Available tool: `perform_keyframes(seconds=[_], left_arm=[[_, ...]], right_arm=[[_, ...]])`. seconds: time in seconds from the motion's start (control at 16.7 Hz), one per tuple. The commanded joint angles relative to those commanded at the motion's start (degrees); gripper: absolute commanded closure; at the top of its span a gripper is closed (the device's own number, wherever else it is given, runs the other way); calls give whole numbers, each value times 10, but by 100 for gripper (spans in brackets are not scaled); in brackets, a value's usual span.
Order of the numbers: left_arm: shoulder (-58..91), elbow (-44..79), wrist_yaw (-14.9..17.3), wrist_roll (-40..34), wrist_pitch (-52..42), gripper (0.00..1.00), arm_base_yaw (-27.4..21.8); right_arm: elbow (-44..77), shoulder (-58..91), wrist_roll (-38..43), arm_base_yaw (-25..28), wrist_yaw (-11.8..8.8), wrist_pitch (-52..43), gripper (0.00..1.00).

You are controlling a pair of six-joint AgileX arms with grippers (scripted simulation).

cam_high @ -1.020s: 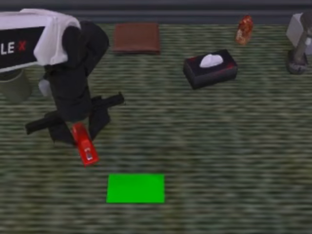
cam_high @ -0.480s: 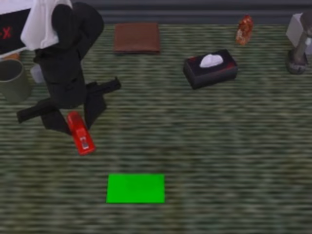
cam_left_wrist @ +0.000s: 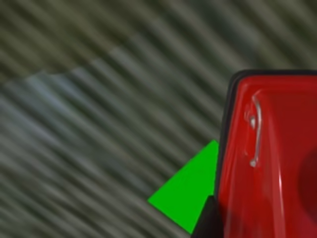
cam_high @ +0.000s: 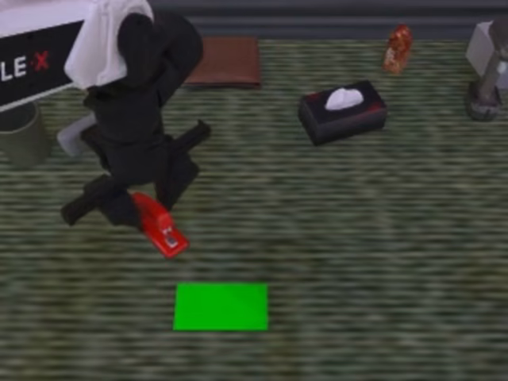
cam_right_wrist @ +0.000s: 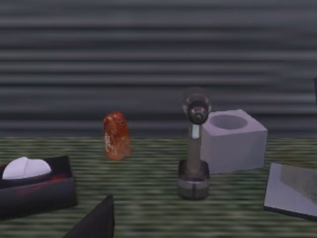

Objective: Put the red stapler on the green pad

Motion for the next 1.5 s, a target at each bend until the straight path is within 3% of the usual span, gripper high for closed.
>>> perform_keyframes(seconds=[0.42,0.66,0.9,1.26,1.5], left_arm=[[-13,-4,4,-390,-20,100,-70],[-30,-9,6,-548,-20,100,-101],[-46,-13,7,-609,-15,100,-114],[-41,-18,6,-607,-6,100,-112],[-14,-70,6,-607,72,100,-115]], right_arm=[[0,0,0,0,0,0,0],[0,0,0,0,0,0,0],[0,0,0,0,0,0,0],[0,0,0,0,0,0,0],[0,0,0,0,0,0,0]])
